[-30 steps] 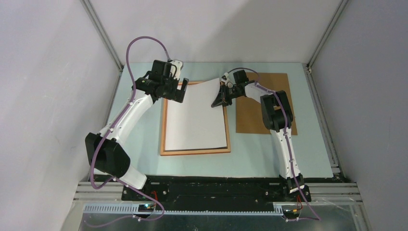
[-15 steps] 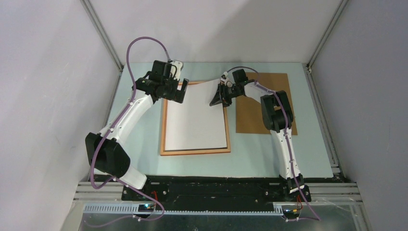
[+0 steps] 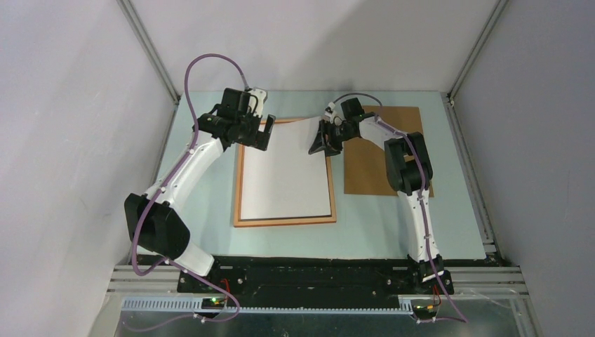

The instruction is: Put the photo into the frame

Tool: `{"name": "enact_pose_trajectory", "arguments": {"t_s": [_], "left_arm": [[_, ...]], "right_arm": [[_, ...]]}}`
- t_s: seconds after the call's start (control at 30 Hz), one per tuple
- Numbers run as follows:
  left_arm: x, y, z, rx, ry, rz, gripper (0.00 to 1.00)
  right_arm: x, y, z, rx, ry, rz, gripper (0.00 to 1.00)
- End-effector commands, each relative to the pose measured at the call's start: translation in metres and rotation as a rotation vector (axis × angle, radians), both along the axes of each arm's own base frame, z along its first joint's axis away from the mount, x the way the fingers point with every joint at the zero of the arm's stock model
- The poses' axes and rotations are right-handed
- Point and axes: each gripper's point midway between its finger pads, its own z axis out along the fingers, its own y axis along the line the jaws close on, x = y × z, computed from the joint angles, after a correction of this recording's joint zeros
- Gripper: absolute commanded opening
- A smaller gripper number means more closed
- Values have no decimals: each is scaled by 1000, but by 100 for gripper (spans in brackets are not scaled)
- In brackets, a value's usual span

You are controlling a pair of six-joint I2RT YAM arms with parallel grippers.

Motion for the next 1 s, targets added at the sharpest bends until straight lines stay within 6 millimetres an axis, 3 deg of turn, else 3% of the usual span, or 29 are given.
{"name": "enact_pose_trajectory", "arguments": {"t_s": [0.0,0.27,0.57,0.97], "left_arm": [[-1,2,16,-22,-49,-1,98],[-1,4,18,-10,-58,6,98],[0,11,22,13,-74,25,100],[-1,11,29,5,-106,11,100]], "right_arm": [[1,-7,30,-29,-87,4,59],[-4,-19,36,-80,-119,-4,62],[-10,-34,57,-123,-200,-6,64],[-16,-79,97,-270,-416,-33,70]]}}
